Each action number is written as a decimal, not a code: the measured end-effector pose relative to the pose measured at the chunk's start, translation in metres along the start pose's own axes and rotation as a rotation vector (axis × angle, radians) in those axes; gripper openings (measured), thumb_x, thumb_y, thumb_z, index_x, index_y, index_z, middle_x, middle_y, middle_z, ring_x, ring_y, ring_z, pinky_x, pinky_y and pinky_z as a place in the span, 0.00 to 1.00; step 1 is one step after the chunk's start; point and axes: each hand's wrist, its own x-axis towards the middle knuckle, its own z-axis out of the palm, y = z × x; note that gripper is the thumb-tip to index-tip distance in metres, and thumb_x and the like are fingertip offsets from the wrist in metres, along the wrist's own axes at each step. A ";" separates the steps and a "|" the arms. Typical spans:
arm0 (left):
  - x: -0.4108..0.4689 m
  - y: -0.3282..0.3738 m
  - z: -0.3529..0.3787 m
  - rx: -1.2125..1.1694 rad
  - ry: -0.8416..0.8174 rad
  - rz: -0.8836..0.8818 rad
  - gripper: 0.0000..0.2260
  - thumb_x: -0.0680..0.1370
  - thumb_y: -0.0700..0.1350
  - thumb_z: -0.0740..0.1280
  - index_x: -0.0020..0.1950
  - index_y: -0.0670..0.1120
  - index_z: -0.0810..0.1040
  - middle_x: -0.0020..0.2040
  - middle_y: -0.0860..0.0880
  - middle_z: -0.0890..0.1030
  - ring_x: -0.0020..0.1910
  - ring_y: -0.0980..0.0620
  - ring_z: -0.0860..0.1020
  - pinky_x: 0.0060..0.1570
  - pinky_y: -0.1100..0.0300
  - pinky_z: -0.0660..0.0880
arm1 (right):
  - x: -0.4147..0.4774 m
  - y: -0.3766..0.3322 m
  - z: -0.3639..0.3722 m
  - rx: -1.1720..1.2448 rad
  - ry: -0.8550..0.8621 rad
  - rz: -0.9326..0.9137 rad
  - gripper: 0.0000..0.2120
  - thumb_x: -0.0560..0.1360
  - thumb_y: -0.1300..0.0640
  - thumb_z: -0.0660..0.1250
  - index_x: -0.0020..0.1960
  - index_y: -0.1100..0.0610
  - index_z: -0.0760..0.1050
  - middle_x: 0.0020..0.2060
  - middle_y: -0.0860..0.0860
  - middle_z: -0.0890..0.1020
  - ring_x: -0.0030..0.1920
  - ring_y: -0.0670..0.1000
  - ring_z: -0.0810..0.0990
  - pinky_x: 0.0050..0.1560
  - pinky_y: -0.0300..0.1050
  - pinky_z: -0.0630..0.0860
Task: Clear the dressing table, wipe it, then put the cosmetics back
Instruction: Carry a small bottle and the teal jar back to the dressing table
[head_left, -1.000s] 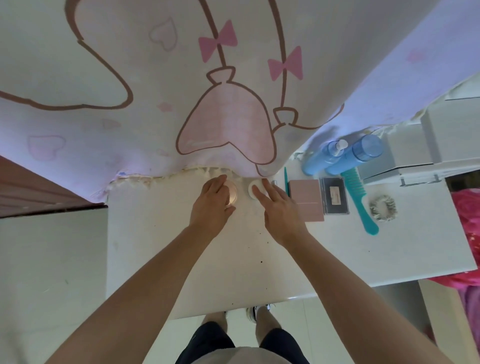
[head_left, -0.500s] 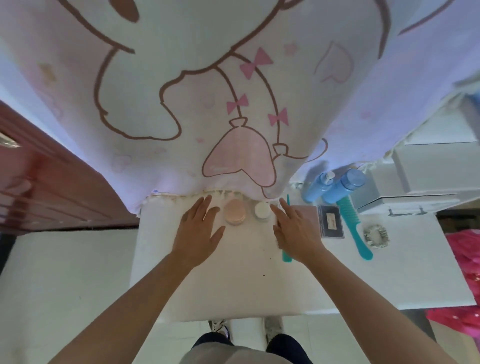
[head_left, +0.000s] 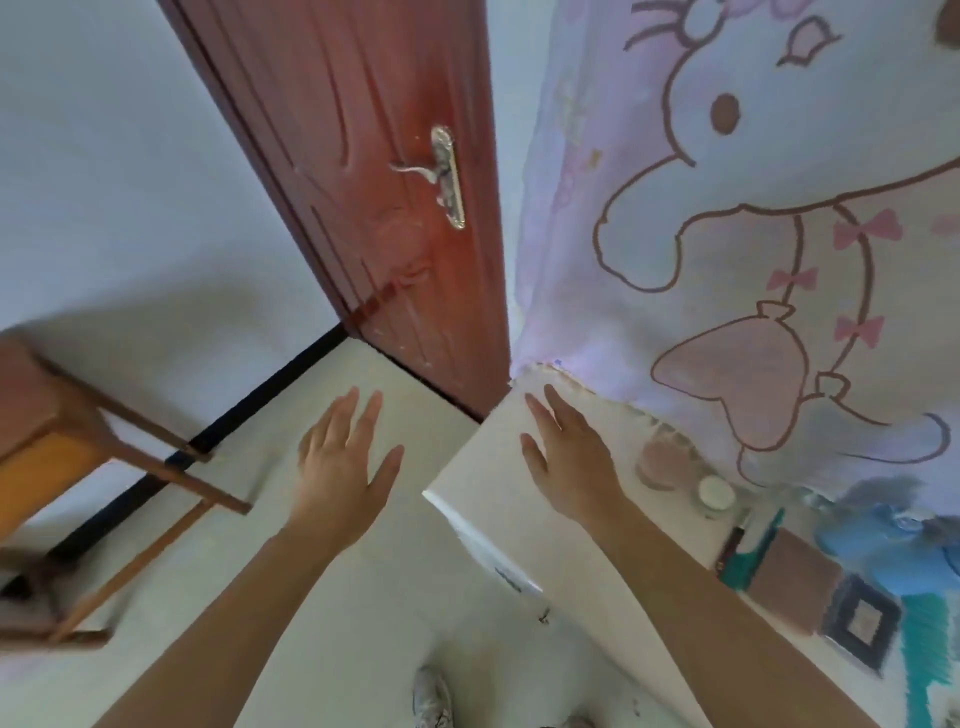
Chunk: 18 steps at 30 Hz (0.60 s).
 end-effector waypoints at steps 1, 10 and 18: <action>-0.009 -0.018 -0.018 0.007 0.029 -0.052 0.30 0.81 0.61 0.54 0.79 0.52 0.52 0.79 0.47 0.54 0.78 0.45 0.54 0.73 0.47 0.52 | 0.009 -0.024 0.001 0.012 0.008 -0.060 0.25 0.80 0.51 0.63 0.75 0.55 0.65 0.74 0.58 0.66 0.68 0.59 0.72 0.60 0.53 0.75; -0.116 -0.204 -0.138 -0.050 0.360 -0.388 0.29 0.81 0.58 0.58 0.79 0.50 0.57 0.78 0.46 0.59 0.77 0.45 0.56 0.72 0.45 0.58 | 0.059 -0.284 0.034 0.082 0.021 -0.484 0.26 0.82 0.48 0.57 0.78 0.54 0.60 0.78 0.55 0.59 0.75 0.55 0.62 0.71 0.53 0.66; -0.198 -0.392 -0.184 -0.018 0.429 -0.536 0.29 0.80 0.61 0.55 0.79 0.53 0.54 0.79 0.49 0.57 0.77 0.46 0.56 0.72 0.43 0.59 | 0.067 -0.524 0.118 0.072 -0.040 -0.715 0.27 0.83 0.46 0.55 0.79 0.53 0.57 0.79 0.54 0.56 0.77 0.53 0.59 0.72 0.49 0.63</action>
